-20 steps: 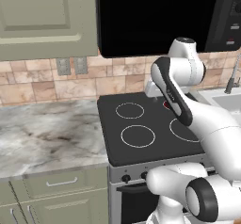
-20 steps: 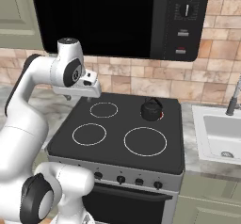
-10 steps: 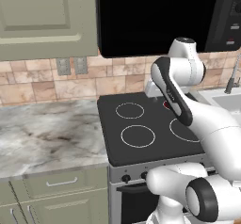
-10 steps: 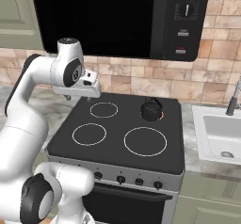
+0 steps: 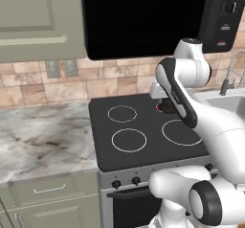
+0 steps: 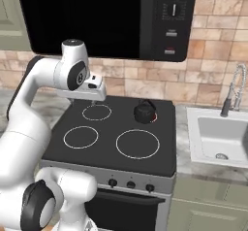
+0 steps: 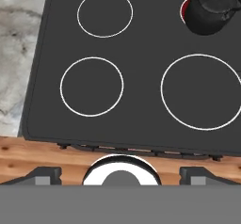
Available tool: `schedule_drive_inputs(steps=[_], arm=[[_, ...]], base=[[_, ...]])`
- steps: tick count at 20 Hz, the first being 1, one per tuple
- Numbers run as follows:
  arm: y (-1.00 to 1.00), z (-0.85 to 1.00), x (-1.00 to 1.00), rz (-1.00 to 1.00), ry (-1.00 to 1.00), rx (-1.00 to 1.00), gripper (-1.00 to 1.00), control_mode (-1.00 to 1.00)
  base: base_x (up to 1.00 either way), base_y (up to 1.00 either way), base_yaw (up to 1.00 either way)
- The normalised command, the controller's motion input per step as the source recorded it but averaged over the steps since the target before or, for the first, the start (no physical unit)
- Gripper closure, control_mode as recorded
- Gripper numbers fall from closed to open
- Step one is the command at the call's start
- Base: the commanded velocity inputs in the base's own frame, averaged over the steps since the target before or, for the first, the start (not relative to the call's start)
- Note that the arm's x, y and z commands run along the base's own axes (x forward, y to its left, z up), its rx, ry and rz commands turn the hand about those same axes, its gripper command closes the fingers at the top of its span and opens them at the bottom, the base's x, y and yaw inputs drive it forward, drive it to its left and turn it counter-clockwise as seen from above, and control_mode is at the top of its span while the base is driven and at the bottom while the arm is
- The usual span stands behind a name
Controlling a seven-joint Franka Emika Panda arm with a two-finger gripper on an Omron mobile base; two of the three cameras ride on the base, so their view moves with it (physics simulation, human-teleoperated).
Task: The kettle is done boiling. Turn off the stove, then wait for 300 timesteps before moving the kettle to the dining table.
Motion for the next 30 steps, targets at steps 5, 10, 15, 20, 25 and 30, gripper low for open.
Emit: schedule_drive_inputs(steps=[5, 10, 15, 20, 25, 30], arm=[[0.0, 0.0, 0.0, 0.0, 0.0, 0.0, -1.0, 1.0], [0.0, 0.0, 0.0, 0.0, 0.0, 0.0, -1.0, 1.0], [0.0, 0.0, 0.0, 0.0, 0.0, 0.0, -1.0, 1.0], [0.0, 0.0, 0.0, 0.0, 0.0, 0.0, -1.0, 1.0], [0.0, 0.0, 0.0, 0.0, 0.0, 0.0, -1.0, 1.0], [0.0, 0.0, 0.0, 0.0, 0.0, 0.0, -1.0, 1.0]], base=[[-0.06, -0.44, -0.08], [-0.84, -0.15, -0.02], [-0.77, -0.06, 0.0], [-0.07, -0.47, 0.0], [0.15, -0.64, 0.0], [0.25, -0.58, 0.0]])
